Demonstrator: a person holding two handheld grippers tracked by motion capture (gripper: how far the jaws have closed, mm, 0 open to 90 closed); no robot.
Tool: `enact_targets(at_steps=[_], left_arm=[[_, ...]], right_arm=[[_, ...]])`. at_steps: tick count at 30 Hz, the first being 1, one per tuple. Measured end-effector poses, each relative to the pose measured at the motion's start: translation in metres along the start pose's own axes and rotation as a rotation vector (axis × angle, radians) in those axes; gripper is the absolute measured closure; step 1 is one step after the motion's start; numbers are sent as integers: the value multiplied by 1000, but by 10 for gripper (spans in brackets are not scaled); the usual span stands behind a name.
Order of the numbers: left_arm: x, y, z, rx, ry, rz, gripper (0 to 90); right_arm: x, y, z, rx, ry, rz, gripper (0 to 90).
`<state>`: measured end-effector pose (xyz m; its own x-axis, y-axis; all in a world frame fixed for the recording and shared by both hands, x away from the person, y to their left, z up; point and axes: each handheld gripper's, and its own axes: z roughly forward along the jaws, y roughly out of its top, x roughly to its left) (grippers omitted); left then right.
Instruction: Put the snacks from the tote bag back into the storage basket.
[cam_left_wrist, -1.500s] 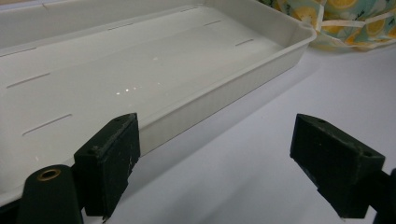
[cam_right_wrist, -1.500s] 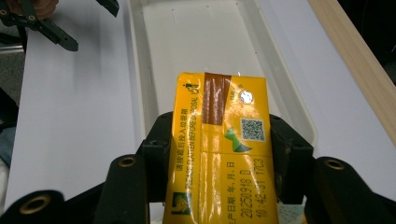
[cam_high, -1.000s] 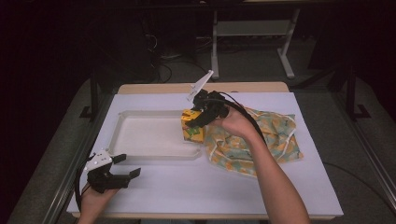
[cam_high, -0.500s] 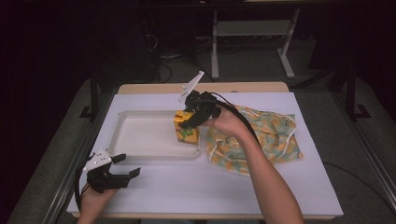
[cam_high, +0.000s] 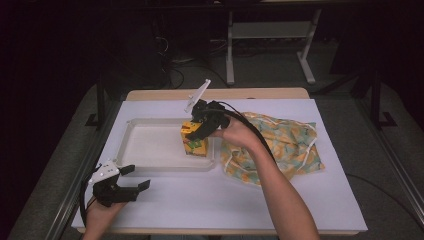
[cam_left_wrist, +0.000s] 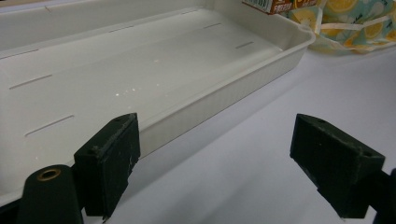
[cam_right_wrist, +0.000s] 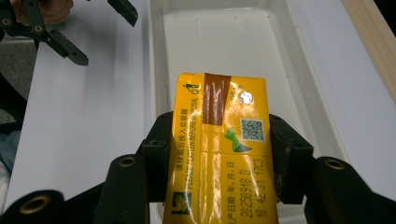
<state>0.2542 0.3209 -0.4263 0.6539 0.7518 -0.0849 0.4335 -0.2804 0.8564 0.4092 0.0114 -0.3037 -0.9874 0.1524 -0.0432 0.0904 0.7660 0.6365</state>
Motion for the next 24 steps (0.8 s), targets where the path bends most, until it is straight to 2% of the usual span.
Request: enact_targets(at_steps=[12, 24], left_arm=[[0, 0, 0, -5, -2, -5, 155], [0, 0, 0, -7, -2, -9, 155]], right_arm=[[0, 2, 12, 18, 13, -2, 497], [0, 1, 20, 12, 24, -7, 497]])
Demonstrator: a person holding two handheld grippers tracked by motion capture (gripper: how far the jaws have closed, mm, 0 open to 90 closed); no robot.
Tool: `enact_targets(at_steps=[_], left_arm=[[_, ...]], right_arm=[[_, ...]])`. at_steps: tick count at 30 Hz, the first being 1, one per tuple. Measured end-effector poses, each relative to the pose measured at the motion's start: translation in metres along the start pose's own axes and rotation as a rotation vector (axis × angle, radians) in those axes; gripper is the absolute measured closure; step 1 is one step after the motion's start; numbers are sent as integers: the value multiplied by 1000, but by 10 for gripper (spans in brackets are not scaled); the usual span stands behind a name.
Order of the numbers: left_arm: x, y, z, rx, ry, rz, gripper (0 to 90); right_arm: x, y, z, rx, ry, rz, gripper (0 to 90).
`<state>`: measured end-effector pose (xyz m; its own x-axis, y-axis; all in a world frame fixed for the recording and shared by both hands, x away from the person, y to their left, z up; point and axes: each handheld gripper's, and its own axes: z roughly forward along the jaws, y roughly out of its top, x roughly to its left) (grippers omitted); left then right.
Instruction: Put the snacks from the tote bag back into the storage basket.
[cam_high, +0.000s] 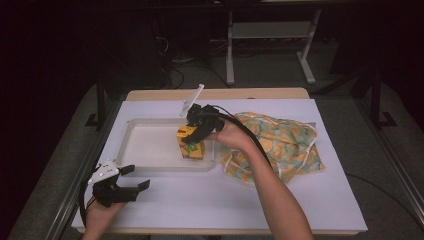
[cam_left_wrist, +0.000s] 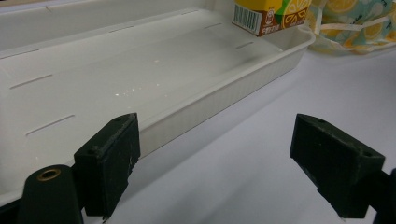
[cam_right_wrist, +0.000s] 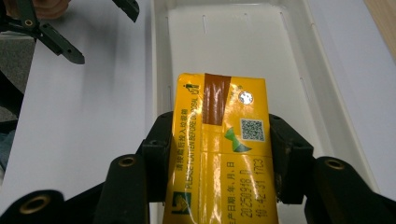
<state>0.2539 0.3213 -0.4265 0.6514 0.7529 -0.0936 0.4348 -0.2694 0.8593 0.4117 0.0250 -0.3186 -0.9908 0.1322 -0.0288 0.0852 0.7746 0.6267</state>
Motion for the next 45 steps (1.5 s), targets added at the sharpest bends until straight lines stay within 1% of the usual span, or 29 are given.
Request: enact_targets(at_steps=[13, 16, 18, 26, 30, 39, 45], left_arm=[[0, 0, 0, 0, 2, 0, 155], [0, 0, -1, 1, 2, 1, 155], [0, 0, -1, 1, 2, 1, 155], [0, 0, 0, 1, 0, 0, 155], [0, 0, 0, 1, 0, -1, 155], [0, 0, 0, 2, -1, 0, 155], [0, 0, 0, 0, -1, -1, 155]], right_arm=[[0, 0, 7, -2, 14, 2, 497], [1, 0, 8, 3, 15, 3, 497], [1, -1, 9, 2, 11, -4, 497], [1, -3, 12, 0, 16, 4, 497], [0, -4, 13, 1, 10, 5, 496], [0, -7, 17, 2, 21, 12, 497], [-1, -8, 19, 7, 23, 8, 496]])
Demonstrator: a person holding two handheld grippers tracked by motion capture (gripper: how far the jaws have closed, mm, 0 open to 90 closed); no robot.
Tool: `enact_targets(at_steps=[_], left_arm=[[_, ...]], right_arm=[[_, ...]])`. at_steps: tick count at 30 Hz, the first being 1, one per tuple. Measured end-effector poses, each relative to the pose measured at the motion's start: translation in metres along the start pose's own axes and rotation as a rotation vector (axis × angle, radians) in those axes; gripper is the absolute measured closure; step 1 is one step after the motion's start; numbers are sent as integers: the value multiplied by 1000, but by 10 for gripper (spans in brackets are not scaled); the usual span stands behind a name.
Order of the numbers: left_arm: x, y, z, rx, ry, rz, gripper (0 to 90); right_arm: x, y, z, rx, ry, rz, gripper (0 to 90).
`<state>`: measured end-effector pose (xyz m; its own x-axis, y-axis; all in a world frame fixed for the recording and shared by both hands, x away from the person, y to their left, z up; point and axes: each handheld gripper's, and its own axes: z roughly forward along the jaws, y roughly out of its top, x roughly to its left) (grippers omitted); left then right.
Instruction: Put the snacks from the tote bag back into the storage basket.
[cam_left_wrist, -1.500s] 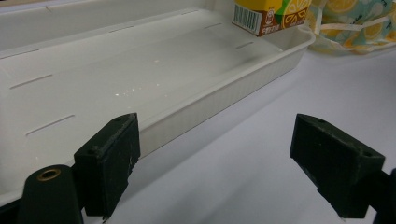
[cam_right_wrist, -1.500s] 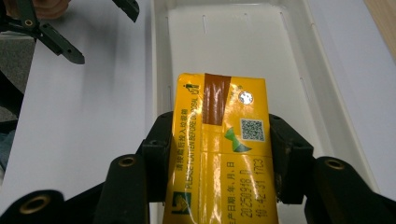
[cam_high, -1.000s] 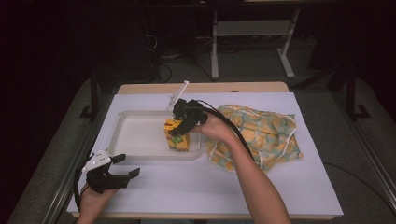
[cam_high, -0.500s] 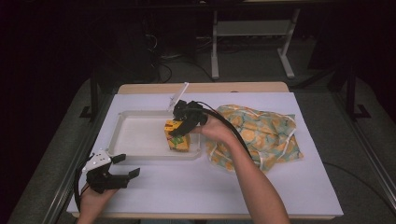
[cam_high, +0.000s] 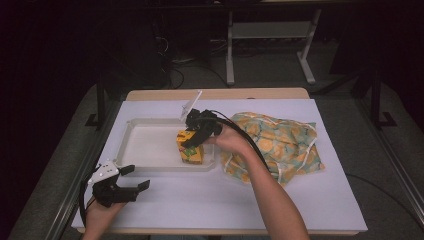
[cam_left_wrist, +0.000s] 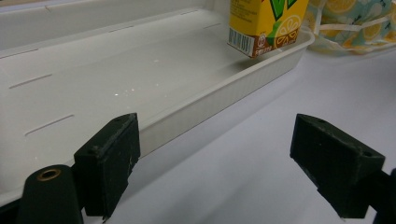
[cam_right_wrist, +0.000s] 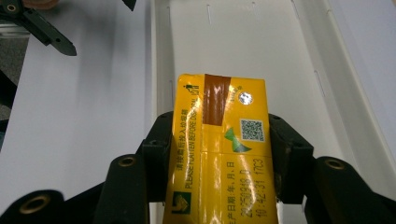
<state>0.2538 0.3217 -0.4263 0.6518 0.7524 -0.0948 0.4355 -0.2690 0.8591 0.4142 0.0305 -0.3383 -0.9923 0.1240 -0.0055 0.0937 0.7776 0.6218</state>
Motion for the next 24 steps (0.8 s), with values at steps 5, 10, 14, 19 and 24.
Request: enact_targets(at_steps=[5, 10, 14, 19, 24], left_arm=[[0, 0, 0, 1, -1, 0, 155], [0, 0, 0, 0, 0, 0, 155], [0, 0, 0, -1, -1, 1, 155], [0, 0, 0, -2, -1, 0, 155], [0, 0, 0, 0, 0, 1, 155]], right_arm=[[1, 0, 1, -3, 4, 3, 496], [1, 0, 3, -2, 9, 4, 496], [1, 0, 4, 3, 9, 1, 496], [0, -1, 5, -2, 13, 5, 496], [-1, -2, 8, -2, 18, 0, 496]])
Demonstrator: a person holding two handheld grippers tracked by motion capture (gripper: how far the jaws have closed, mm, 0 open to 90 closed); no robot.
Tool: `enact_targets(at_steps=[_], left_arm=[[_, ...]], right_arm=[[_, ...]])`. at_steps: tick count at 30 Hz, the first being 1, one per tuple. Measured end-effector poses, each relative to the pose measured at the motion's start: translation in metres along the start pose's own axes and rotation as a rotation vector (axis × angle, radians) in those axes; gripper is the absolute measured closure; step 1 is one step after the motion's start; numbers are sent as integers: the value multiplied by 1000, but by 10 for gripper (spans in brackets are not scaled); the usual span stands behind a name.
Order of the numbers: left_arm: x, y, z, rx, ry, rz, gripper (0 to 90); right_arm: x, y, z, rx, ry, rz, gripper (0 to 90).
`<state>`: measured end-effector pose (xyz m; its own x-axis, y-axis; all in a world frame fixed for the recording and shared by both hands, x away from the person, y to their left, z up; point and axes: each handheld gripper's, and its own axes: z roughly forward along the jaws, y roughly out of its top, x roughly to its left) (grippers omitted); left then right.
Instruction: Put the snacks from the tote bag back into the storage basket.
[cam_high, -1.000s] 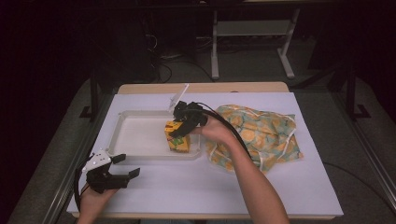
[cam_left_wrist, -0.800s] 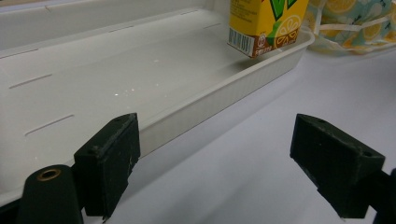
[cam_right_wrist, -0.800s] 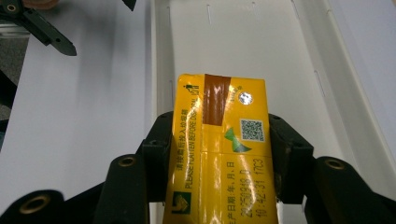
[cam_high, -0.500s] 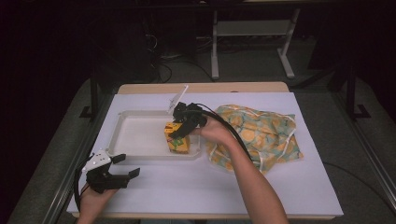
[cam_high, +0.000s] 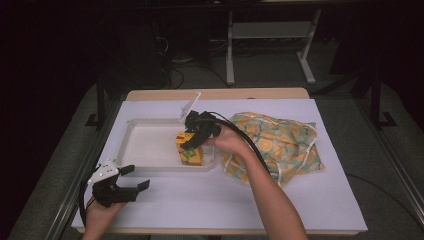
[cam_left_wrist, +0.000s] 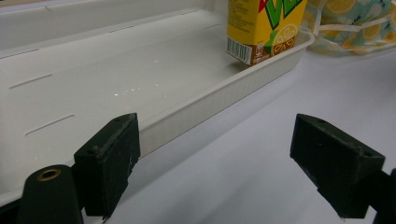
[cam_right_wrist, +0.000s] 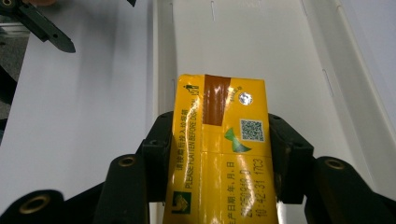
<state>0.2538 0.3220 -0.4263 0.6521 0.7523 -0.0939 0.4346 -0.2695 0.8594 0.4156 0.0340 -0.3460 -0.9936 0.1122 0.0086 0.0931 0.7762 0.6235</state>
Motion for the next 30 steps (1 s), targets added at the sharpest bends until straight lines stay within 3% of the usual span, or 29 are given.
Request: enact_targets(at_steps=[15, 30], left_arm=[[0, 0, 0, 1, 0, -3, 155], [-1, 0, 0, 2, -1, -6, 154]], right_arm=[[-2, -5, 5, 5, 6, 24, 495], [-4, -11, 10, 3, 16, 9, 493]])
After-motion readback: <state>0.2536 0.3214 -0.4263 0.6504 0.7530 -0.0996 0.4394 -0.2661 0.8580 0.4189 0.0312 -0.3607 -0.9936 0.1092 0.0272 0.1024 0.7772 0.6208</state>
